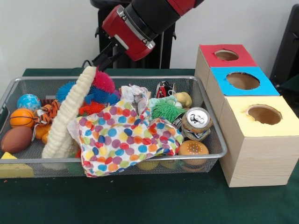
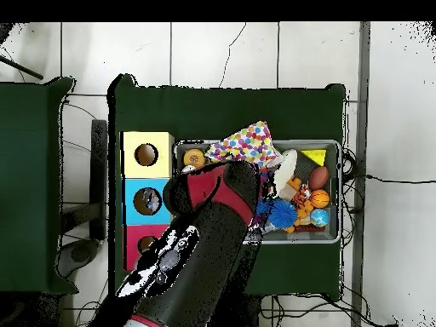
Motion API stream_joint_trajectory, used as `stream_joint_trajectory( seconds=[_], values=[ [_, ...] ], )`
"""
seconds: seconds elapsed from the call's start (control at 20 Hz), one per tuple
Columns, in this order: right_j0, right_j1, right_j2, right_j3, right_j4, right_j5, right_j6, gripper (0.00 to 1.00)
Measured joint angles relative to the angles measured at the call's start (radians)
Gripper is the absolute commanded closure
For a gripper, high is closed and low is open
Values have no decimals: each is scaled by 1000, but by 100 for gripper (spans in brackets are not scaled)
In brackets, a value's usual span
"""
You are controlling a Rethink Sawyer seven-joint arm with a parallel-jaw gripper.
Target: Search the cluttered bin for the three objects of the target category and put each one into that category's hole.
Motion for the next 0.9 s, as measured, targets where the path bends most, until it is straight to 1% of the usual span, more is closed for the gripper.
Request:
stream_joint_trajectory(
  seconds=[0.45, 0.5, 0.9],
  values=[
    [13, 27, -43, -41, 65, 52, 0, 100],
    [17, 28, -50, -47, 79, 55, 0, 0],
    [22, 28, -64, -49, 108, 55, 0, 0]
  ],
)
